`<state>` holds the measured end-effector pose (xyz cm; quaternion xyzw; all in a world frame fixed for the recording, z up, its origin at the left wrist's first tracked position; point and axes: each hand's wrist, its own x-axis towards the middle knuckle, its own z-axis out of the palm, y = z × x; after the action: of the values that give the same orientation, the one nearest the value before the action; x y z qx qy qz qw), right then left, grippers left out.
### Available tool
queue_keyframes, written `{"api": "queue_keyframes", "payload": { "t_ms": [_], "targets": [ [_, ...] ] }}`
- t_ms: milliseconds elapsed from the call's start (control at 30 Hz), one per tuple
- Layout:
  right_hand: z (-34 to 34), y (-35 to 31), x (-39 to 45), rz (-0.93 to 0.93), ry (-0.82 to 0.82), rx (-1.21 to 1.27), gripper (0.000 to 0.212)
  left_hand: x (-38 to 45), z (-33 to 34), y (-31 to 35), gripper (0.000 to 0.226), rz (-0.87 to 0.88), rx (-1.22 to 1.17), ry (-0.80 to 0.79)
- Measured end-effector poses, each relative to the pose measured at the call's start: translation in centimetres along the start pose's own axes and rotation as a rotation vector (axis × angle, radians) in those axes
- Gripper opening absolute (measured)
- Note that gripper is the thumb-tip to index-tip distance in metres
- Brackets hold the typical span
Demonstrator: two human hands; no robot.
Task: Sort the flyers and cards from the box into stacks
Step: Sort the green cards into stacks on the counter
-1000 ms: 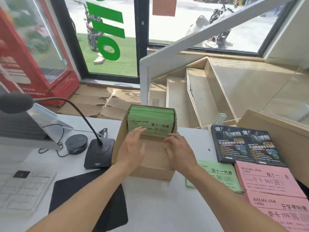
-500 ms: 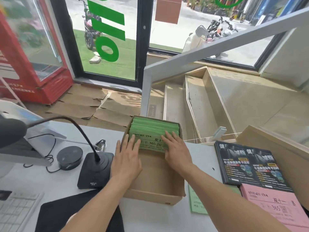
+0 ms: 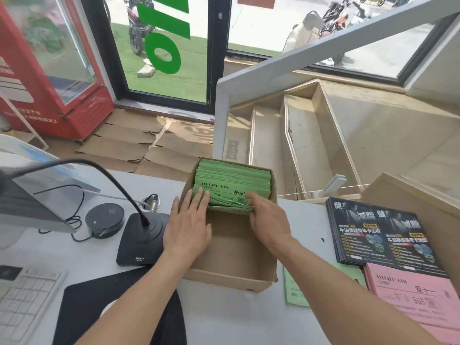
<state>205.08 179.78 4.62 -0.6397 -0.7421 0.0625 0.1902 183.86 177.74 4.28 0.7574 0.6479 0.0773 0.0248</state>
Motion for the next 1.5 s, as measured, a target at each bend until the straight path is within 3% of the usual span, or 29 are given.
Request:
{"api": "queue_keyframes", "payload": {
  "t_ms": [200, 367, 467, 600, 733, 867, 1067, 1233, 1500],
  "targets": [
    [0.0, -0.2, 0.4, -0.025, -0.147, -0.177, 0.054, 0.0, 0.0, -0.2, 0.086, -0.01, -0.052, 0.059],
    [-0.6, -0.2, -0.5, -0.085, 0.179, 0.02, 0.035, -0.1, 0.3, -0.5, 0.084, 0.027, -0.159, 0.173],
    [-1.7, -0.7, -1.6, -0.104, 0.361, 0.164, 0.034, -0.2, 0.5, -0.7, 0.057, 0.082, -0.394, 0.27],
    [-4.7, -1.0, -4.5, -0.121, 0.492, 0.238, 0.035, -1.5, -1.2, -0.2, 0.02, 0.269, -0.652, 0.463],
    [-9.7, 0.0, -10.2, -0.043, 0.511, 0.452, 0.044, -4.9, -4.4, 3.5, 0.015, 0.449, -0.692, 0.632],
    [-12.2, 3.9, -17.6, 0.19, 0.316, 0.572, 0.046, -9.8, -3.9, 8.0, 0.011, 0.583, -0.777, 0.428],
    [-11.4, 8.2, -25.8, 0.318, 0.075, 0.508, 0.043, -14.9, 2.8, 11.7, 0.016, 0.378, -0.858, 0.026],
    [-10.4, 9.6, -27.9, 0.389, -0.03, 0.502, 0.039, -16.3, 4.9, 12.4, 0.02, 0.323, -0.809, -0.069],
    [-10.0, 10.1, -29.2, 0.361, -0.037, 0.507, 0.052, -18.4, 4.9, 12.7, 0.059, 0.228, -0.814, -0.088]
  ]
}}
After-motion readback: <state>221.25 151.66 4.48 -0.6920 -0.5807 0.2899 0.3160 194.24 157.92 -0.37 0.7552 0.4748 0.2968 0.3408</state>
